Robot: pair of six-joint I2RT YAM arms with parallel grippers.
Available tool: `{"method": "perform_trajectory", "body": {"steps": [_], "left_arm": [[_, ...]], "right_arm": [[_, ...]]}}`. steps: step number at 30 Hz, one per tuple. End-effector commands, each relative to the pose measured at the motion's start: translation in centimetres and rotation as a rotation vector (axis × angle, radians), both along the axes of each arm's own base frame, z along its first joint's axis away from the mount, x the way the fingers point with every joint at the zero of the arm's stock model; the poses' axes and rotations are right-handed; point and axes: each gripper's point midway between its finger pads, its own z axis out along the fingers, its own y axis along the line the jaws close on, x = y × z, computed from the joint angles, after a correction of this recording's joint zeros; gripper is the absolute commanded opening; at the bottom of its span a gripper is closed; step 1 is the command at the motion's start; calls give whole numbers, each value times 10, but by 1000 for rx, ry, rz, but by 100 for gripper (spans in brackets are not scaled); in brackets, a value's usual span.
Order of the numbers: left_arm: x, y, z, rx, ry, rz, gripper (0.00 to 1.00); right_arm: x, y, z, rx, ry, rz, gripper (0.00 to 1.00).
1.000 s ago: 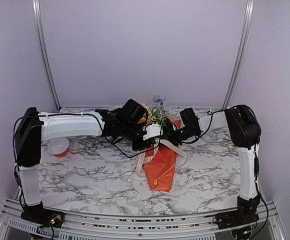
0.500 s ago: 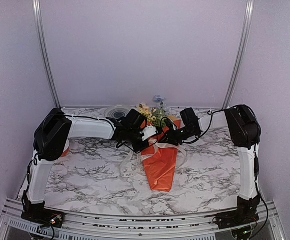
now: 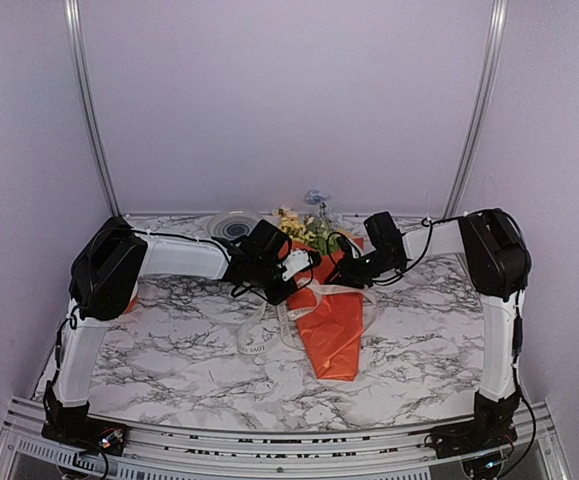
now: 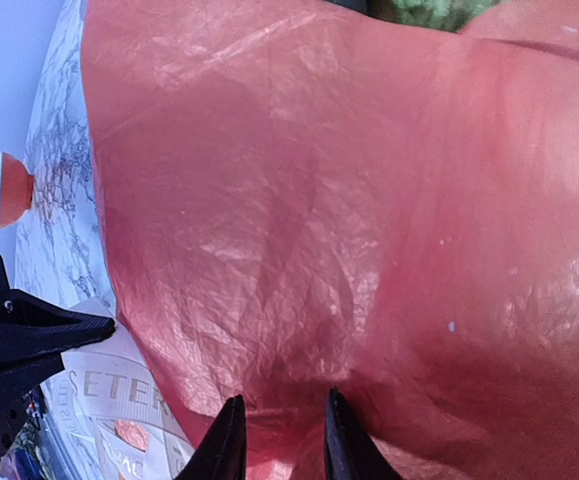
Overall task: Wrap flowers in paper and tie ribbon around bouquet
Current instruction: Cross the ribbon over the folded bouquet, then tie the ribbon around the folded bouquet.
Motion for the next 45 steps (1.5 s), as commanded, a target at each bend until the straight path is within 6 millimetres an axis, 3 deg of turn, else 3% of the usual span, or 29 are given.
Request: {"method": "perform_trajectory", "body": {"steps": [1,7,10,17,22,28,33,37,41,45], "left_arm": [[-4,-3,-12,-16,36,-6,0],[-5,-18,10,-86,44,-27,0],[-4,-31,20,-103,20,-43,0],[3,-37,-8,-36,43,-18,0],[1,-34,-25,0,81,-3,0],[0,-34,-27,0,89,-2,0],[-1,-36,-25,-14,101,-6,0],[-1,-38,-23,-25,107,-10,0],[-1,-36,-24,-24,112,-6,0],[0,-35,-24,-23,114,-3,0]], "right_arm": [[11,-18,10,-67,-35,-80,27],[3,-5,-2,-7,17,-48,27],[5,-4,9,18,-10,-56,27],[17,-14,40,19,-100,-115,27],[23,-32,50,-18,-143,-219,27],[31,-57,65,-32,-190,-332,27],[16,-60,76,-5,-222,-339,27],[-9,-47,84,93,-201,-306,27],[-40,-13,74,93,-186,-245,29],[-50,7,60,84,-170,-232,42]]}}
